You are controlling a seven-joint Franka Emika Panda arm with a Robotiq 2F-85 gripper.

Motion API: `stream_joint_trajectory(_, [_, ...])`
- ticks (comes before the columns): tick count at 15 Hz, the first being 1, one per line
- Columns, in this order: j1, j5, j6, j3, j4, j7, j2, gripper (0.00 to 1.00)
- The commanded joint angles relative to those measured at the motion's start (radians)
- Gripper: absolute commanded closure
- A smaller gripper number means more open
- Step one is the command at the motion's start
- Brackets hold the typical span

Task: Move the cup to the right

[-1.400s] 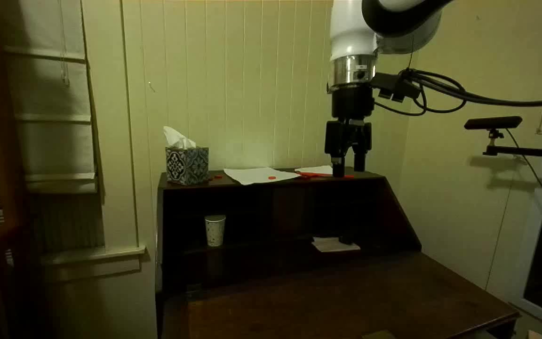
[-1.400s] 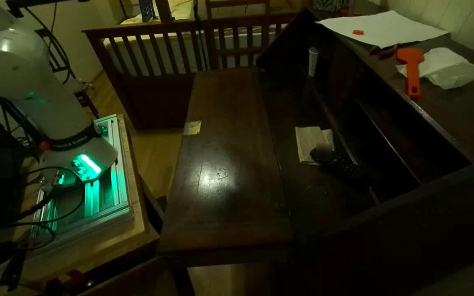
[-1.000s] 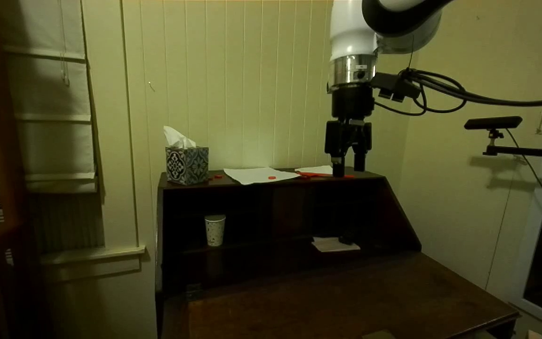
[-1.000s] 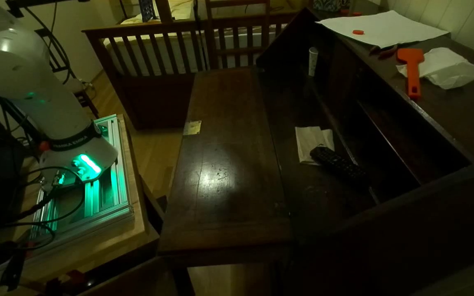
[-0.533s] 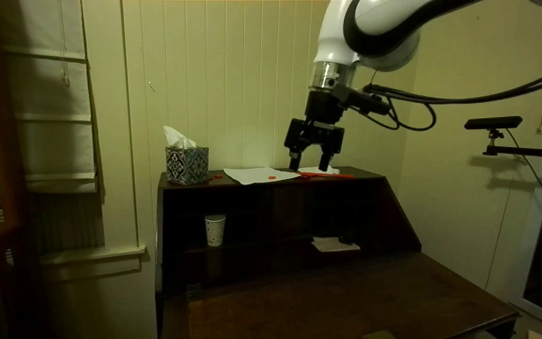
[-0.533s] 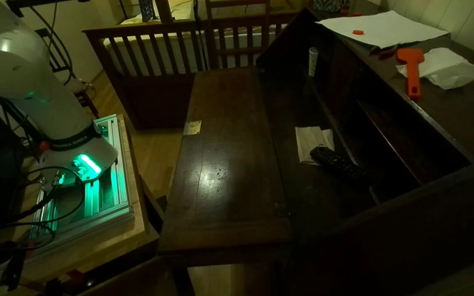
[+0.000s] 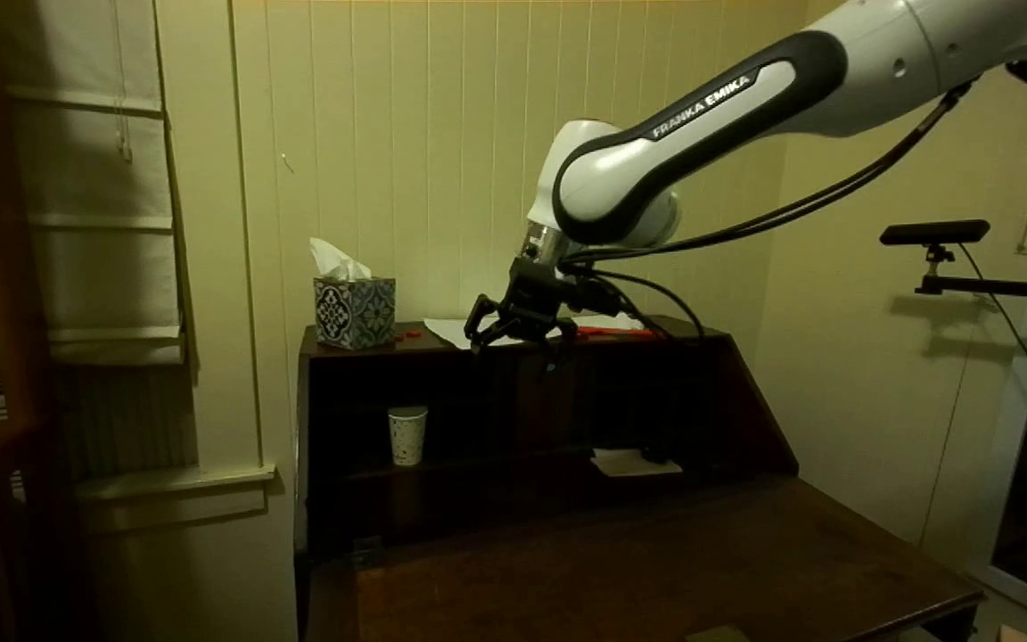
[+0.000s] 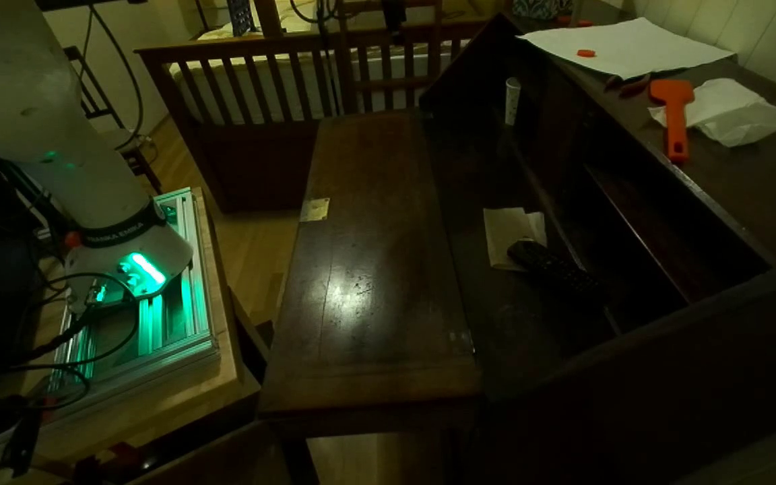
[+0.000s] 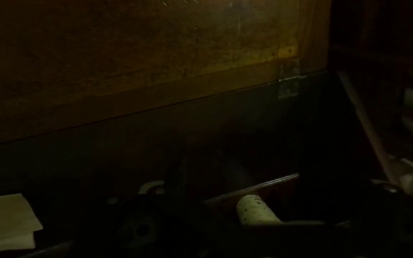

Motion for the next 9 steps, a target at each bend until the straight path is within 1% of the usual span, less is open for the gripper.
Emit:
stream_joint_trajectory(1, [0.038,0.000,0.057,-0.058,0.147,0.173,0.176,0.00])
stream_joint_trajectory(4, [0.073,0.002,0.097,-0.109,0.258,0.313,0.302,0.00])
stream_joint_trajectory(6, [0.117,-0.041,0.117,-0.168,0.337,0.437,0.385,0.00])
stream_joint_trajectory(7, [0.121,-0.006,0.104,-0.169,0.380,0.474,0.424,0.00])
stream_joint_trajectory(8, [0.094,-0.001,0.103,-0.146,0.266,0.363,0.330,0.00])
stream_joint_trajectory(9, [0.103,-0.002,0.103,-0.155,0.300,0.398,0.366,0.00])
